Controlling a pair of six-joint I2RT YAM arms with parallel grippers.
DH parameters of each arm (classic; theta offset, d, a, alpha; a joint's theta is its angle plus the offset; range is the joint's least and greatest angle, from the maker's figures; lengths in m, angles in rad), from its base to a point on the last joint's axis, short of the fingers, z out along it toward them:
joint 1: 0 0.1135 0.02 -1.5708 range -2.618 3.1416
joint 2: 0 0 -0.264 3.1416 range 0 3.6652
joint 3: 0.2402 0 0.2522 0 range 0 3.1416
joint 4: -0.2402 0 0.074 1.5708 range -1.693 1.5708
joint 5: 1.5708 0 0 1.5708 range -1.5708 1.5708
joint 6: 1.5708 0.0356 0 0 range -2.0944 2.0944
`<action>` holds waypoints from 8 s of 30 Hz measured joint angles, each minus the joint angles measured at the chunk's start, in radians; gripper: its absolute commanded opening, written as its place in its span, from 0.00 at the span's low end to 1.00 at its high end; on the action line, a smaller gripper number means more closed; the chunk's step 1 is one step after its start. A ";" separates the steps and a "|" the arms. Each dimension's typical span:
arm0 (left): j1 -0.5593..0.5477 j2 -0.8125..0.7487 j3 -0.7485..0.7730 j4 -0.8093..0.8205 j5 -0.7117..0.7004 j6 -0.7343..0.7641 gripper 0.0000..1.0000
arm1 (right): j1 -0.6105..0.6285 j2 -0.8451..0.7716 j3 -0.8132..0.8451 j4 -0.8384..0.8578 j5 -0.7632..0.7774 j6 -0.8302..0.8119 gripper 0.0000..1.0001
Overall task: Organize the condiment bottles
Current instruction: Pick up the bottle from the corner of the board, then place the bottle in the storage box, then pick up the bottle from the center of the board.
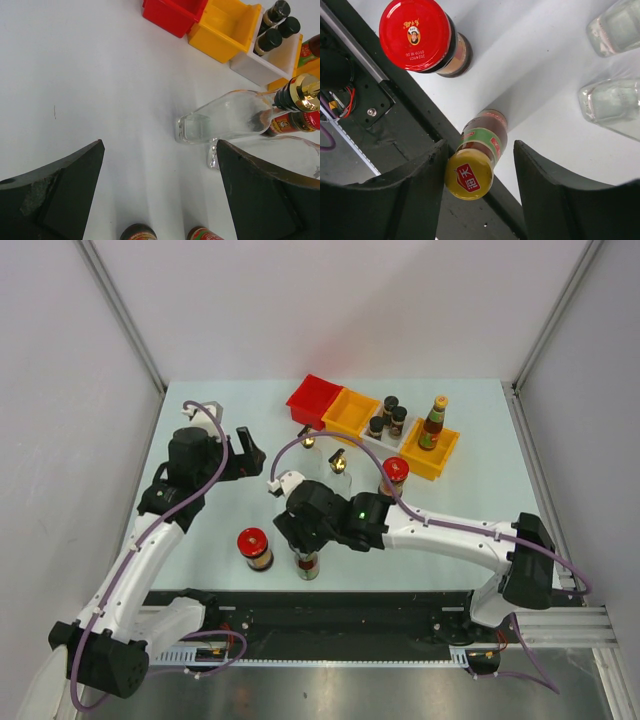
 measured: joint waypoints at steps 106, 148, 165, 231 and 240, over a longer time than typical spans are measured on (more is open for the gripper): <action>0.047 0.085 -0.013 0.014 0.027 0.008 1.00 | -0.959 0.126 0.151 0.101 0.212 -0.085 0.00; -0.014 -0.185 0.028 0.018 0.235 0.061 1.00 | -1.005 -0.042 0.123 0.111 0.090 0.012 1.00; -0.293 0.146 0.119 0.122 0.070 0.128 0.89 | -1.005 -0.274 0.056 0.058 -0.060 0.028 1.00; -0.330 0.565 0.485 0.214 -0.151 0.133 0.00 | -1.031 -0.389 -0.027 0.008 -0.074 0.027 1.00; -0.330 0.769 0.842 0.215 -0.170 0.167 0.00 | -1.033 -0.394 -0.034 0.001 -0.074 0.028 1.00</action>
